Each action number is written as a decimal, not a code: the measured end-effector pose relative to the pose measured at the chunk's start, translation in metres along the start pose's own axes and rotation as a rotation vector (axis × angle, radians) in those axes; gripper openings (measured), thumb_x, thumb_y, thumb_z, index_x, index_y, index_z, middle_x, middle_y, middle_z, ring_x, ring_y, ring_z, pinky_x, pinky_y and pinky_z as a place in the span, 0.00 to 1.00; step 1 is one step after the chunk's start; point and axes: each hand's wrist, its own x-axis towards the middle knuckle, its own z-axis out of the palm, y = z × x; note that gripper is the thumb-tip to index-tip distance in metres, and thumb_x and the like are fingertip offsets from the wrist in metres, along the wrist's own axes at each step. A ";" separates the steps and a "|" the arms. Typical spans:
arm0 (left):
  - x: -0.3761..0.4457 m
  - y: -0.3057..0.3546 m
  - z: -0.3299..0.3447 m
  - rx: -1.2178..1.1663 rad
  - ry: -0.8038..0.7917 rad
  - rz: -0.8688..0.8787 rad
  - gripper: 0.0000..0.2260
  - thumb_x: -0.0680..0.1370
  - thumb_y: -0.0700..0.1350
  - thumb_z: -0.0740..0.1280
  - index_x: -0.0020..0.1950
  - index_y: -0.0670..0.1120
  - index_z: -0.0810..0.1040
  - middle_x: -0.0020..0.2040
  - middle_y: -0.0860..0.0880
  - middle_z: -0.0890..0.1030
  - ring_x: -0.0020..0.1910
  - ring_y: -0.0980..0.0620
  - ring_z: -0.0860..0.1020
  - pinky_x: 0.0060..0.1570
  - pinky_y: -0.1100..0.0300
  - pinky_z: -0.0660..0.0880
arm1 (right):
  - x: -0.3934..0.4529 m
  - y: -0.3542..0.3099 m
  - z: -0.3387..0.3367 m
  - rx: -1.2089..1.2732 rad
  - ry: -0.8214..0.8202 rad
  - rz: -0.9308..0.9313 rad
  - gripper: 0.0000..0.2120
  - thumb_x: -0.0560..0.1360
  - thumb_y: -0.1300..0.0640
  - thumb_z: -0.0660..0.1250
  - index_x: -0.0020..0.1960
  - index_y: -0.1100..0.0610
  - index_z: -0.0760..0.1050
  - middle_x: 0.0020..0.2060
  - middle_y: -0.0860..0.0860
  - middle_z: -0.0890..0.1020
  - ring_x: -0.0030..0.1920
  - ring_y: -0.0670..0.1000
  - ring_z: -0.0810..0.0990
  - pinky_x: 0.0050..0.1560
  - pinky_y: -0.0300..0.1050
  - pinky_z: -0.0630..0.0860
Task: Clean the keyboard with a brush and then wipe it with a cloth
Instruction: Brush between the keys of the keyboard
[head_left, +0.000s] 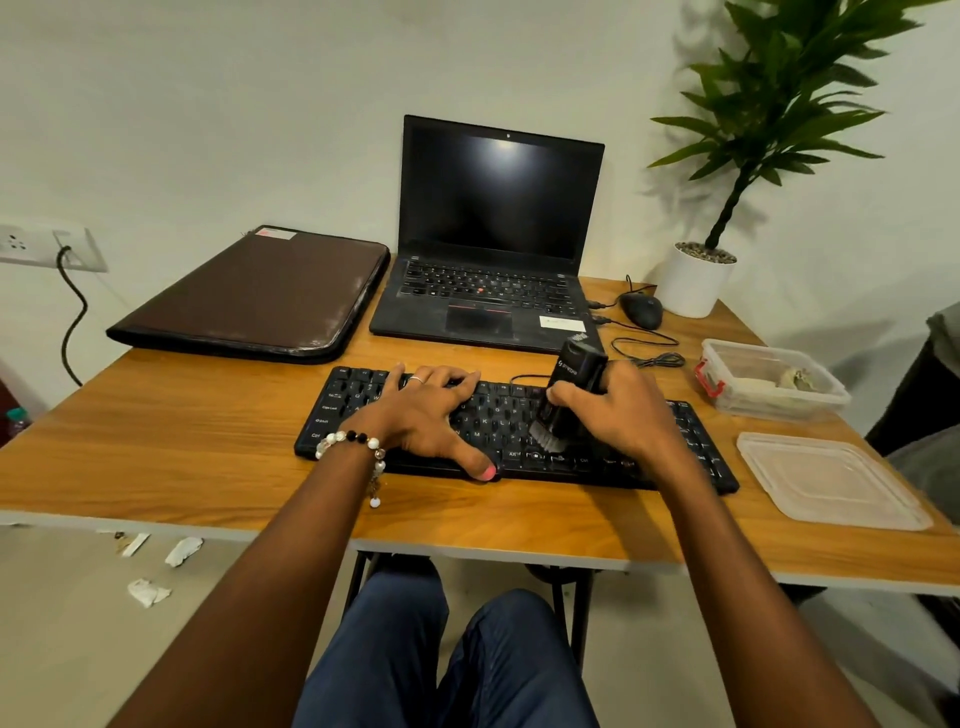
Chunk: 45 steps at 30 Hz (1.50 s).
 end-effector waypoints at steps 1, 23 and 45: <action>0.000 0.000 0.000 -0.004 0.001 0.002 0.58 0.57 0.75 0.64 0.79 0.54 0.42 0.78 0.54 0.49 0.77 0.47 0.45 0.70 0.39 0.30 | 0.002 -0.001 -0.003 0.009 0.024 0.009 0.15 0.72 0.45 0.70 0.46 0.57 0.78 0.38 0.52 0.82 0.39 0.51 0.81 0.40 0.49 0.79; -0.003 0.003 -0.001 -0.002 0.020 -0.001 0.54 0.64 0.71 0.69 0.79 0.53 0.42 0.78 0.54 0.48 0.77 0.48 0.44 0.71 0.38 0.31 | -0.011 0.013 0.004 -0.048 0.205 -0.012 0.16 0.72 0.46 0.69 0.34 0.55 0.70 0.29 0.50 0.76 0.31 0.52 0.77 0.28 0.41 0.67; -0.001 0.001 0.001 -0.005 0.025 -0.010 0.55 0.62 0.72 0.69 0.79 0.54 0.42 0.78 0.55 0.48 0.77 0.48 0.43 0.70 0.39 0.30 | -0.009 -0.024 0.015 0.041 0.050 -0.088 0.14 0.71 0.44 0.70 0.38 0.55 0.78 0.33 0.49 0.82 0.35 0.50 0.80 0.34 0.47 0.77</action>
